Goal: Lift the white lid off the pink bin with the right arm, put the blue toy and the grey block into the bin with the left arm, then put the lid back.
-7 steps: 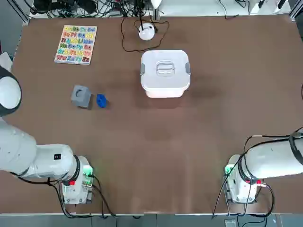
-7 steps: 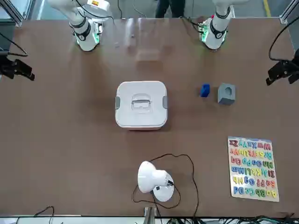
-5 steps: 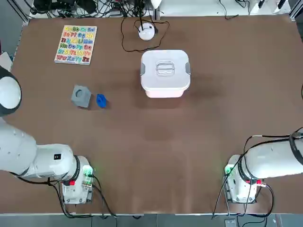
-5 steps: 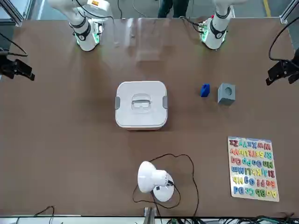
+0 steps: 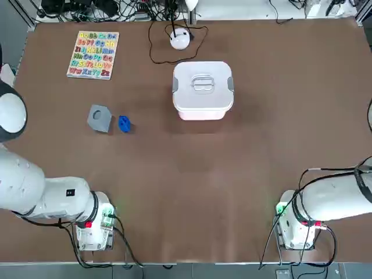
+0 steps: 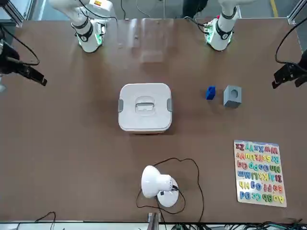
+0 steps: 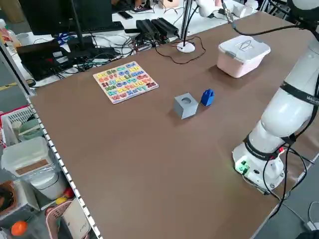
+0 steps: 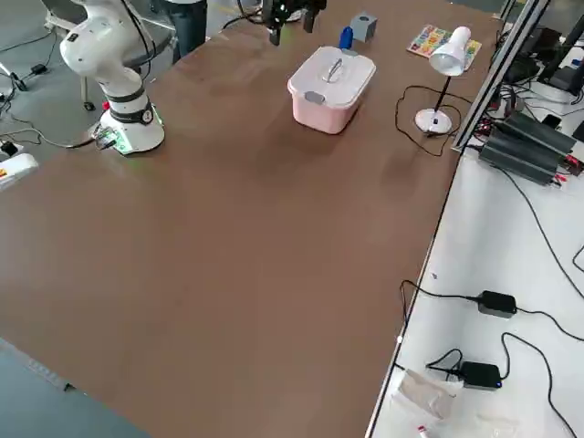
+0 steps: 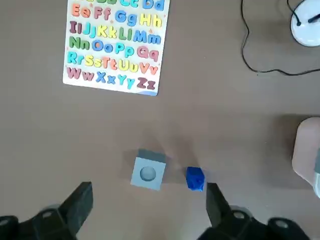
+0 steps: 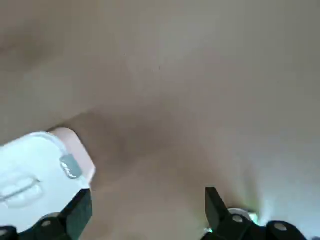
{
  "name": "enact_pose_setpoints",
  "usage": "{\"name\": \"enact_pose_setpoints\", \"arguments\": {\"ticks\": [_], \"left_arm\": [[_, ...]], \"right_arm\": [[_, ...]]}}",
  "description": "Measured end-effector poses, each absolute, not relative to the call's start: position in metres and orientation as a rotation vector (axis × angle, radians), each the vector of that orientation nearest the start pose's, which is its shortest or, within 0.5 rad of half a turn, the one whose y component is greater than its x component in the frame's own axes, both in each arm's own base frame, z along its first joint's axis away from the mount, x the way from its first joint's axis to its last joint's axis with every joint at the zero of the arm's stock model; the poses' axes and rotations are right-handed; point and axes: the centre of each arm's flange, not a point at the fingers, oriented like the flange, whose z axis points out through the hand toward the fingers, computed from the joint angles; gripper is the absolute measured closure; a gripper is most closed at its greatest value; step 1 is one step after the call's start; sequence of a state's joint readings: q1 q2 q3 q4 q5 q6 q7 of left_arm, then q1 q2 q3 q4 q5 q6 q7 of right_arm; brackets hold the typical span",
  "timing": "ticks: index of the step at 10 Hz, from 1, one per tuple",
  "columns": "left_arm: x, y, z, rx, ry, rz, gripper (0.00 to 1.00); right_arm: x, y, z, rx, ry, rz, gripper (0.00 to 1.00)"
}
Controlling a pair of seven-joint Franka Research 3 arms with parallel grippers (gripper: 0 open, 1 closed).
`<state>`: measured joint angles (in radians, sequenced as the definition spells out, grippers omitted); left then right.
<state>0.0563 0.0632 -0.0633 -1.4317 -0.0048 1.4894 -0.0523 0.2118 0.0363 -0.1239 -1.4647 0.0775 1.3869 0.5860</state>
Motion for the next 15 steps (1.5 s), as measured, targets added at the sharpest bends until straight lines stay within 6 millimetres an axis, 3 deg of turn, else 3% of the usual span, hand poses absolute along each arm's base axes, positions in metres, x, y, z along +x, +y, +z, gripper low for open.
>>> {"name": "enact_pose_setpoints", "arguments": {"ticks": [2,5,8,10,13,15], "left_arm": [[0.574,-0.006,0.623,-3.15,-0.066,0.032,0.0],[0.579,-0.046,0.573,-3.149,-0.071,0.101,0.0],[0.569,-0.065,0.509,-3.144,-0.034,0.123,0.0],[0.535,-0.085,0.454,-3.13,0.025,0.114,0.0],[0.47,-0.112,0.371,-3.089,0.117,0.183,0.0],[0.449,-0.116,0.329,-3.086,0.104,0.185,0.0]], "right_arm": [[0.548,0.118,0.623,-2.875,1.098,0.226,0.0],[0.574,0.164,0.568,-2.535,1.631,0.297,0.0],[0.569,0.238,0.527,-2.414,1.852,0.298,0.0],[0.564,0.273,0.511,-2.332,1.976,0.291,0.0],[0.549,0.336,0.467,-2.279,2.129,0.24,0.0],[0.534,0.376,0.439,-2.295,2.164,0.21,0.0]]}}
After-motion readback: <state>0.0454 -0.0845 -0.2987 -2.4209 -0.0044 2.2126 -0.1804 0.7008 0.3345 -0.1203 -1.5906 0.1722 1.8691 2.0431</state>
